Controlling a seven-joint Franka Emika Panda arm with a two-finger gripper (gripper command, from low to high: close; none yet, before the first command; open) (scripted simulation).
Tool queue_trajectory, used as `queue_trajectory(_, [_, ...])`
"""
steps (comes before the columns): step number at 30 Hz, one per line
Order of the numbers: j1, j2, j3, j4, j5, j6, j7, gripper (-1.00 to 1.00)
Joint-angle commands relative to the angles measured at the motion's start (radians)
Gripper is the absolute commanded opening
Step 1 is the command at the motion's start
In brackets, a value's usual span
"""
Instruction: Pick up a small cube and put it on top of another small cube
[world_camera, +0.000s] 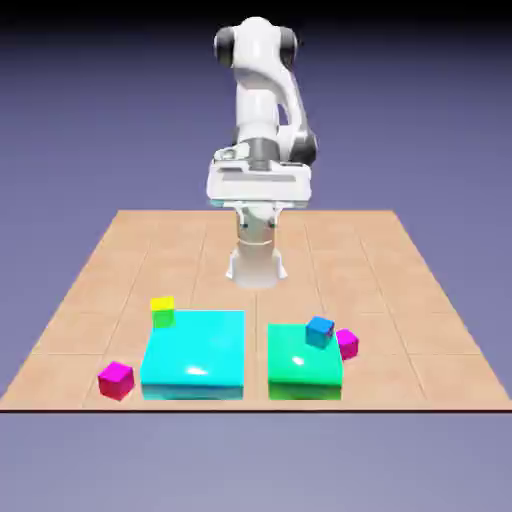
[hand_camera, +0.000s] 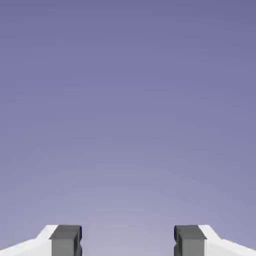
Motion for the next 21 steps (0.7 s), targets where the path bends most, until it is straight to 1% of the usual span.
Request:
queue_trajectory(1, [0.029,0.036,0.005,0.016,-0.038,-0.036,-0.016,0.0])
queue_trajectory(21, [0.601,0.761,0.098,0.335,-0.8,-0.749,-0.343,0.0])
